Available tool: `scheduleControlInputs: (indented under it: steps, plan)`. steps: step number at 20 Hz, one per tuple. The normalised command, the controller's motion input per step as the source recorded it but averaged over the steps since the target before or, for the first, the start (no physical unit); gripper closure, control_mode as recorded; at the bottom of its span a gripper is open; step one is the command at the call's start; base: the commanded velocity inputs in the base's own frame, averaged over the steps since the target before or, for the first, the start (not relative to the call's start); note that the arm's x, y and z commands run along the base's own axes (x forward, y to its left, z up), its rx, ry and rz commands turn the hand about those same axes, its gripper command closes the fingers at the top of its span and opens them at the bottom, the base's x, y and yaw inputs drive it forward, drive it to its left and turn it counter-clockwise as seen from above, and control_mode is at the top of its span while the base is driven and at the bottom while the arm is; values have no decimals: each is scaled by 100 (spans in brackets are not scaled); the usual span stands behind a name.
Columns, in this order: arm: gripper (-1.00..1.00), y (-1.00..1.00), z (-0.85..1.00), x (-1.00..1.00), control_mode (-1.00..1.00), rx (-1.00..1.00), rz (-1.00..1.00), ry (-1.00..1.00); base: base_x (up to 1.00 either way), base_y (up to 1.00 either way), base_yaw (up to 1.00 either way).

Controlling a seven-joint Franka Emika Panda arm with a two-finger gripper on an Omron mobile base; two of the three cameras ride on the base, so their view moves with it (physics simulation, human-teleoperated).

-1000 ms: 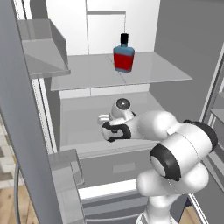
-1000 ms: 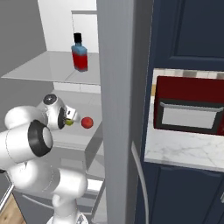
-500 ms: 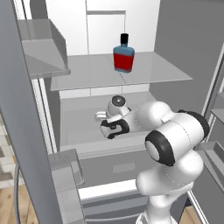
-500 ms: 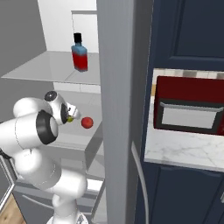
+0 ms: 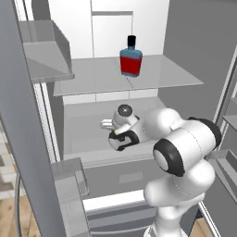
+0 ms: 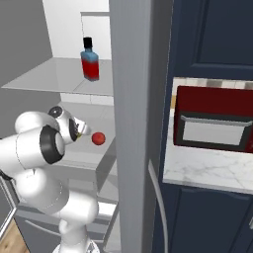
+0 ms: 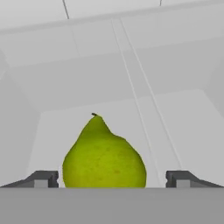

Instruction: Place the liquor on the top shelf of the fridge to keep it out of children's reach, and place the onion and pear on lower shelves for easy access.

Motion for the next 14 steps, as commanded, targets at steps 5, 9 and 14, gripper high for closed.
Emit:
scheduleControlInputs:
  steps: [5,9,14]
  plan:
    - [-100,0,0,-38,-100,0,-4,0,0,0,0]
    - [-100,0,2,-79,-100,0,-3,3,0,0,0]
    - [-100,-3,31,-93,-100,0,-4,6,0,0,0]
